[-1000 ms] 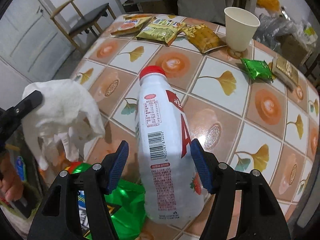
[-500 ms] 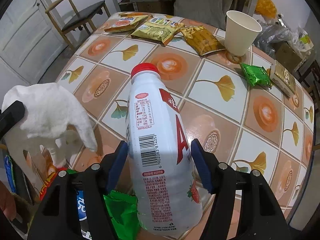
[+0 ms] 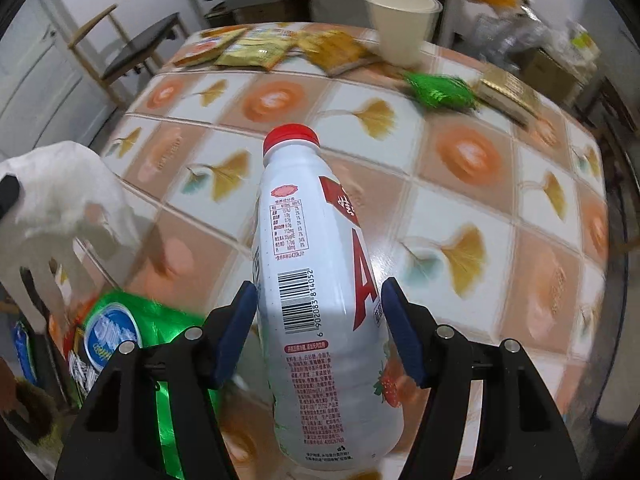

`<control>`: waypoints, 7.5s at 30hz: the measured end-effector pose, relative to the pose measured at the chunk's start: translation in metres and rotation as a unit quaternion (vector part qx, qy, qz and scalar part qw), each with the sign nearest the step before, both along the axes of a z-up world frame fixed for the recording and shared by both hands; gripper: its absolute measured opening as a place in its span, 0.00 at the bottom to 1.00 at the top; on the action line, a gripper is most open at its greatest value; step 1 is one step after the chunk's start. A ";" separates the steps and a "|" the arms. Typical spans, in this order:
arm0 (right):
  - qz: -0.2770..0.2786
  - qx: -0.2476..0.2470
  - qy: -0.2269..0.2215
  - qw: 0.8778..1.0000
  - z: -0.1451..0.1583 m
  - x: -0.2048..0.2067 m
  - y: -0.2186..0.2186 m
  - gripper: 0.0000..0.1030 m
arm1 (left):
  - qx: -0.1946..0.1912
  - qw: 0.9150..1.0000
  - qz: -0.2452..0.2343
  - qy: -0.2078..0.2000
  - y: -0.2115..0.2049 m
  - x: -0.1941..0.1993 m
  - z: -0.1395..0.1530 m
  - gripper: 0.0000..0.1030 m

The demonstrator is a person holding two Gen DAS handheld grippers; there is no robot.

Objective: Collect trash
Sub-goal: 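Lift the white cloth with the left tool while the right tool grasps the white-red bottle, then carry the cloth and bottle toward the blue wastebasket with both tools, then open the left tool over the basket while the right tool releases the bottle, then move both open tools back toward the table, then close the left tool on the red-blue snack packets while the right tool grasps the green chip bag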

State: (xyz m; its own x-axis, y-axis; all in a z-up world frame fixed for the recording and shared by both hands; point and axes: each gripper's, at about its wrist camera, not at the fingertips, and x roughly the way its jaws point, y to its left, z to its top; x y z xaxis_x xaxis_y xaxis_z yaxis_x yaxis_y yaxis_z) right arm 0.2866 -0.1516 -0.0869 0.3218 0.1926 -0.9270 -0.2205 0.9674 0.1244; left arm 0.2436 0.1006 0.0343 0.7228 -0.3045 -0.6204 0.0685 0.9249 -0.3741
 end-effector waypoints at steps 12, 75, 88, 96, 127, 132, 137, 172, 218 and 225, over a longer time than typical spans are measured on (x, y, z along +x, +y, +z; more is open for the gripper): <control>-0.101 0.042 -0.016 0.994 -0.003 -0.083 -0.085 0.61 | 0.022 0.999 -0.021 -0.035 -0.021 -0.032 0.027 0.01; -0.237 0.241 -0.094 0.936 0.025 -0.234 -0.231 0.59 | 0.119 0.964 -0.219 -0.096 -0.269 -0.114 0.051 0.01; -0.436 0.210 -0.138 0.864 0.021 -0.375 -0.360 0.59 | 0.056 0.920 -0.387 -0.031 -0.401 -0.144 0.023 0.01; -0.536 0.219 -0.103 0.809 -0.032 -0.438 -0.416 0.59 | 0.067 0.876 -0.472 0.068 -0.496 -0.158 -0.043 0.01; -0.637 0.272 -0.050 0.719 -0.165 -0.460 -0.463 0.62 | 0.062 0.874 -0.470 0.103 -0.543 -0.144 -0.101 0.71; -0.596 0.277 -0.057 0.751 -0.140 -0.464 -0.426 0.62 | 0.062 0.885 -0.456 0.071 -0.463 -0.164 -0.074 0.74; -0.505 0.311 -0.069 0.802 -0.104 -0.432 -0.386 0.62 | 0.087 0.896 -0.435 0.012 -0.379 -0.177 -0.039 0.78; -0.079 0.431 0.118 0.891 -0.055 -0.136 -0.043 0.66 | -0.095 0.985 -0.095 0.111 0.010 -0.195 -0.125 0.63; -0.103 0.493 0.082 0.860 -0.039 -0.151 -0.077 0.34 | -0.169 0.977 -0.116 0.063 0.024 -0.194 -0.122 0.00; -0.101 0.508 0.052 0.854 -0.021 -0.159 -0.090 0.26 | -0.157 0.979 -0.125 0.028 0.022 -0.198 -0.104 0.00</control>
State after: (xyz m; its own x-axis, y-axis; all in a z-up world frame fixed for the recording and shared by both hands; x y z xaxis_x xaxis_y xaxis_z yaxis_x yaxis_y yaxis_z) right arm 0.1279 -0.2419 -0.1083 0.3702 0.8649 -0.3389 0.0006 0.3646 0.9312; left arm 0.0457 0.1227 -0.0702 0.5682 -0.6497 -0.5050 0.2489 0.7206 -0.6472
